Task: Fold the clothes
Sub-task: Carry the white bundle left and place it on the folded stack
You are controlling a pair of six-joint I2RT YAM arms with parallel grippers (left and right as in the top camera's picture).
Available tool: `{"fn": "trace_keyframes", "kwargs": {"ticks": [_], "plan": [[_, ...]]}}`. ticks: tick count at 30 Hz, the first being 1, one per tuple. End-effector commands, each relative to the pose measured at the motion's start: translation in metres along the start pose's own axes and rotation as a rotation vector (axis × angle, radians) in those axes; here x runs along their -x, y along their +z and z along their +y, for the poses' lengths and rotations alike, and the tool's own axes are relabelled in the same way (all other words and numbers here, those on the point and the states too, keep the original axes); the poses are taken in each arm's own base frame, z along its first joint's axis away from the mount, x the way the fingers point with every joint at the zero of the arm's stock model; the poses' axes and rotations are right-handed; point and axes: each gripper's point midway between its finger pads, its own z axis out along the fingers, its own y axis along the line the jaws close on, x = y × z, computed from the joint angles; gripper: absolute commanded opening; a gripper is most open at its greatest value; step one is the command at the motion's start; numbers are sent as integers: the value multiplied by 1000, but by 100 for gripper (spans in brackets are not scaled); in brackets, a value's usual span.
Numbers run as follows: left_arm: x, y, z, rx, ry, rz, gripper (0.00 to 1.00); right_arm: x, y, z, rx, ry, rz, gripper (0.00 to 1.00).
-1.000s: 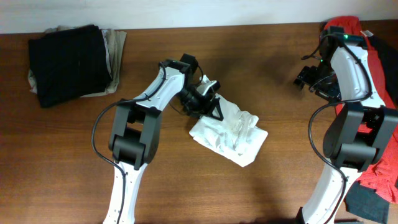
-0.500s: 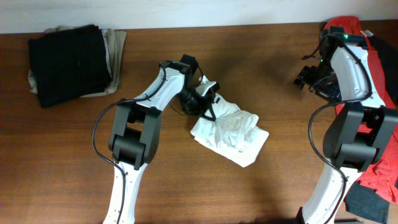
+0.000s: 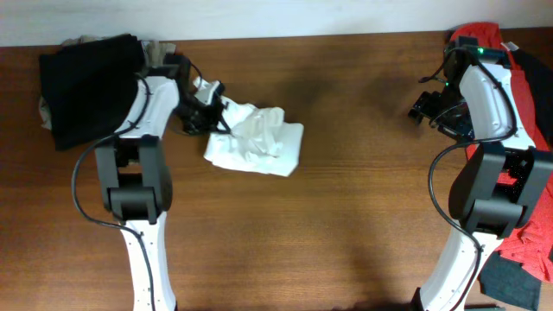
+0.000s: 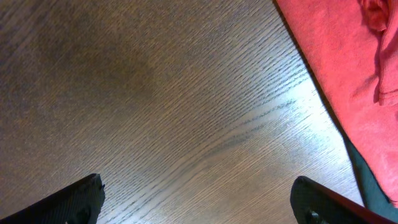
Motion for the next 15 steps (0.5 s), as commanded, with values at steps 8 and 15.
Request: {"fn": "trace_keyframes", "kwargs": {"ticks": [8,15], "plan": [[67,-128,39,330,28,-275,0,1,-4,-4,-13,10,-18,99],[82,-186,80,425,-20,-415,1,1,-4,-4,-13,10,-18,99]]}}
